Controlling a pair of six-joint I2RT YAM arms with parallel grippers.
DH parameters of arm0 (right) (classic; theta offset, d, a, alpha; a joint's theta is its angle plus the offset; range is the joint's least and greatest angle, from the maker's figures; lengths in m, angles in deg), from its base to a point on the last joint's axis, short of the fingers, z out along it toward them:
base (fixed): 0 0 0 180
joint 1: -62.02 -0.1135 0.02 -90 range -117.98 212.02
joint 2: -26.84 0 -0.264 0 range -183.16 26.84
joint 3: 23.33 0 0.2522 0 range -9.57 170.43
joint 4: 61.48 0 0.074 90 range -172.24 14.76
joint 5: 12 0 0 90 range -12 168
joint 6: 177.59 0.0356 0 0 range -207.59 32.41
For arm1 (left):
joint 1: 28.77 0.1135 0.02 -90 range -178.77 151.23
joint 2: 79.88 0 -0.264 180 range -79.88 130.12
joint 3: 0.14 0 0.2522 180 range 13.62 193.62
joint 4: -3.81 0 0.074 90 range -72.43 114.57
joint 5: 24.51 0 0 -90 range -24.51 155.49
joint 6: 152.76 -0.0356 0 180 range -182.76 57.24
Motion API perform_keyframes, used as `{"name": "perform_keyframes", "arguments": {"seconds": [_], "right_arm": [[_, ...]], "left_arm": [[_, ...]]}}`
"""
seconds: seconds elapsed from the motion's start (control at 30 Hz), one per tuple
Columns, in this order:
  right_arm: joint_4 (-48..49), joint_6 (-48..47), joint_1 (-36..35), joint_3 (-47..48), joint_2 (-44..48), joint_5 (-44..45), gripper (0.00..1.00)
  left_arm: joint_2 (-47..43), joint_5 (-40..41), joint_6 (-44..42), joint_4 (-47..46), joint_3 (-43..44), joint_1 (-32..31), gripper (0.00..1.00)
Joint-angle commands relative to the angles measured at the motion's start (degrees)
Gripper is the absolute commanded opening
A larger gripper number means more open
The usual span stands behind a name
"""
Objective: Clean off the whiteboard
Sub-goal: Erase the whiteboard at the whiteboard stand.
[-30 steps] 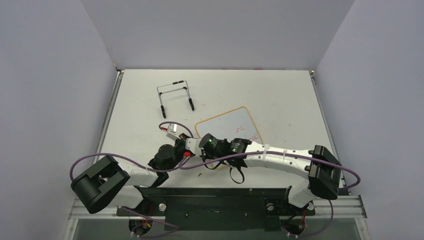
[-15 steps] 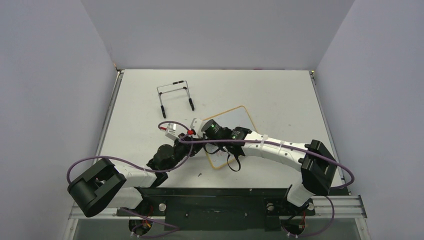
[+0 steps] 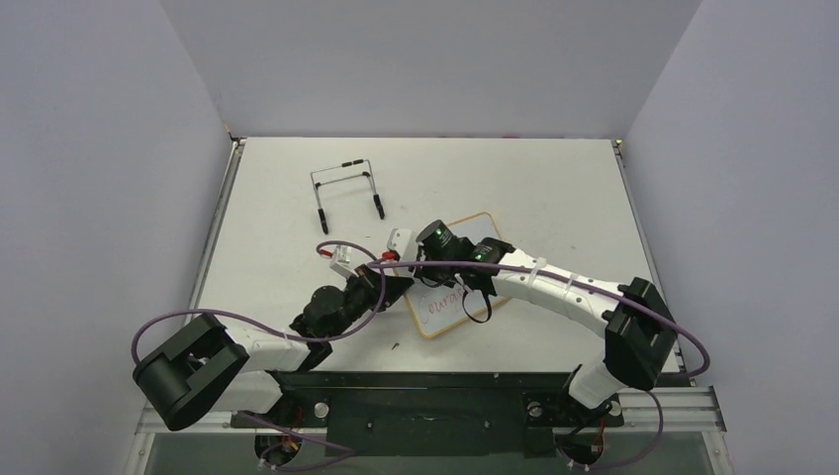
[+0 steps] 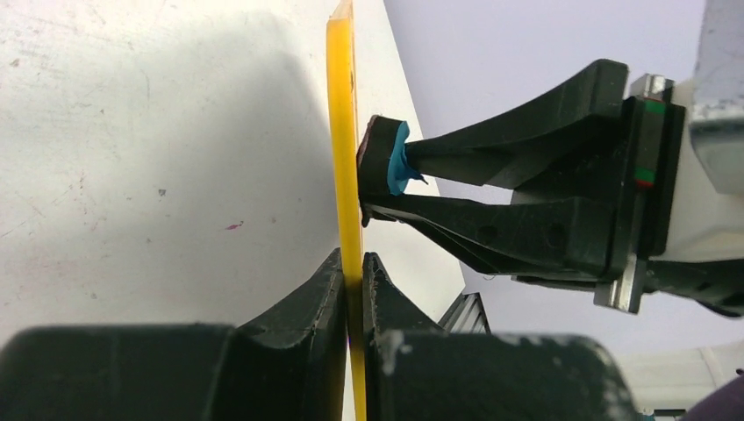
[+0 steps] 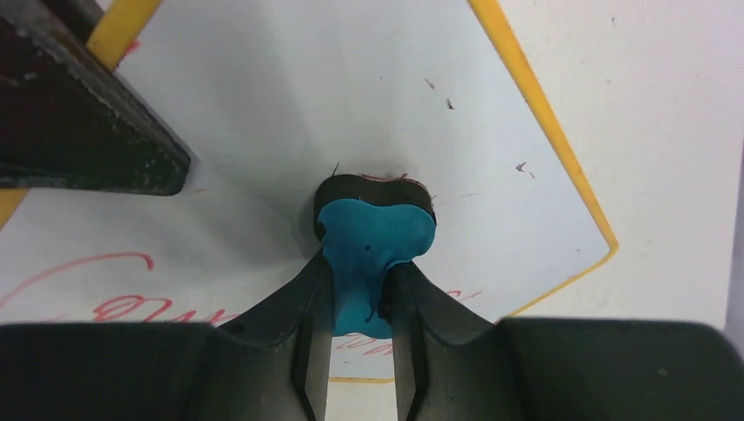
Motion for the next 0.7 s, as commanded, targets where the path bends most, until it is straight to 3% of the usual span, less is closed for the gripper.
{"name": "perform_keyframes", "arguments": {"seconds": [0.0, 0.13, 0.37, 0.67], "right_arm": [[-2.5, -1.7, 4.6, -2.2, 2.7, -11.8, 0.00], [-1.1, 0.8, 11.1, -3.1, 2.8, -12.0, 0.00], [-4.8, -5.1, 9.6, -4.7, 3.6, -19.6, 0.00], [3.4, 4.6, 18.5, -6.0, 2.6, -4.2, 0.00]], "left_arm": [[-5.2, -2.8, -5.6, -8.7, 1.5, -0.1, 0.00], [-8.2, -2.8, -8.0, -6.1, 1.2, 0.3, 0.00], [-10.0, -2.8, -9.3, -4.6, 0.4, 1.5, 0.00], [-11.9, -5.4, -11.0, -3.2, -1.2, 3.1, 0.00]]}}
